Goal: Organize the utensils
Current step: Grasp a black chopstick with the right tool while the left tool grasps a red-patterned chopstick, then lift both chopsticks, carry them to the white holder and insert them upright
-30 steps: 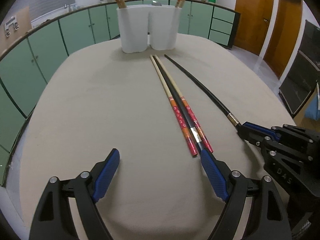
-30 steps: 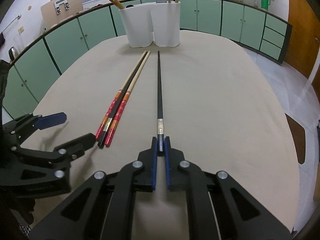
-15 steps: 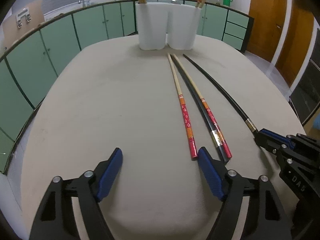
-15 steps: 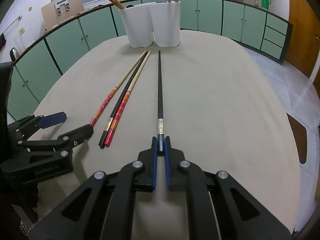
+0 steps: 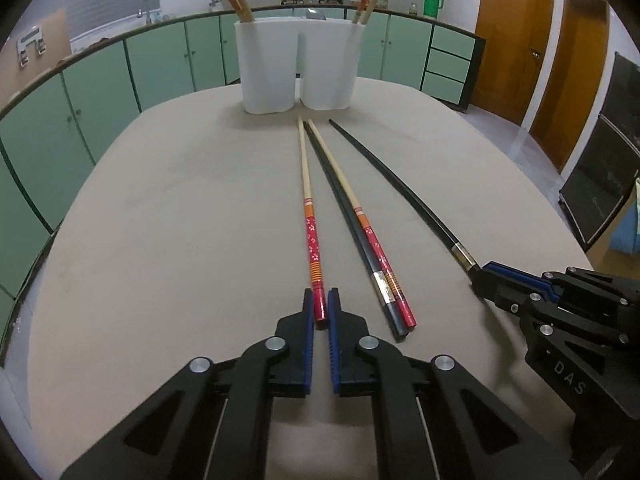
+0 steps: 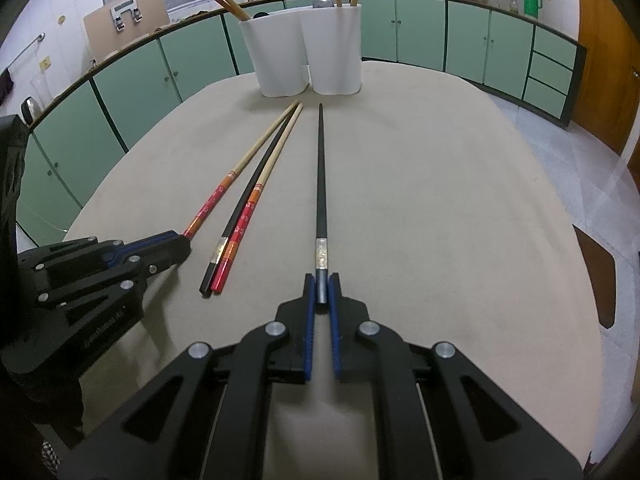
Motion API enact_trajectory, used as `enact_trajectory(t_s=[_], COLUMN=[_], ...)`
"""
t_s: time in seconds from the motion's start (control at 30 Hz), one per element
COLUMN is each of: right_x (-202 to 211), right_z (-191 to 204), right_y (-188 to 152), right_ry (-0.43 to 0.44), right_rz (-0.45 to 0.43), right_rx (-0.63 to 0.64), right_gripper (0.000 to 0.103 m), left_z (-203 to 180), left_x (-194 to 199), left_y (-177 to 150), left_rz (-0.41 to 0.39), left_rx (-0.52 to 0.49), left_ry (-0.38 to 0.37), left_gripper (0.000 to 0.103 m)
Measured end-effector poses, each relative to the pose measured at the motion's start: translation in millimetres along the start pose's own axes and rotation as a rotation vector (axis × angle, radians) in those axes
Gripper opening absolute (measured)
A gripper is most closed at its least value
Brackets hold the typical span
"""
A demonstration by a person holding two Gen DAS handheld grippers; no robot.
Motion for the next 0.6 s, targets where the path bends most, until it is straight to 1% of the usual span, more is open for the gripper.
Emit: enact_trajectory(t_s=[0.17, 0.37, 0.6], right_x=[13.3, 37.2, 73.8], right_z=[1.2, 5.1, 10.7], right_y=[7.8, 22.8, 58.4], right_ry=[0.013, 0.03, 0.072], right_rz=[-0.018, -0.057, -0.127], right_rx=[-0.002, 0.002, -0.016], right_gripper=[0.006, 0.006, 0.006], left_z=[7.3, 20.8, 34.8], left_x=[14.7, 44.5, 82.0], left_y=[5.9, 22.7, 54.1], left_rz=[-0.031, -0.099, -0.194], left_rx=[0.006, 0.014, 0.024], left_ry=[0.022, 0.054, 0.076], left_gripper=[0.006, 0.006, 0.006])
Point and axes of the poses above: each gripper's, at about its wrist camera, not at the fingertips, and x roughly against the way its jaws point, z to its left, y to its top, the point moved 6 cm from there along -x, roughly the way its jaws point, and after that the axes turned 14 degrees about -x, right-handed, at the moved point
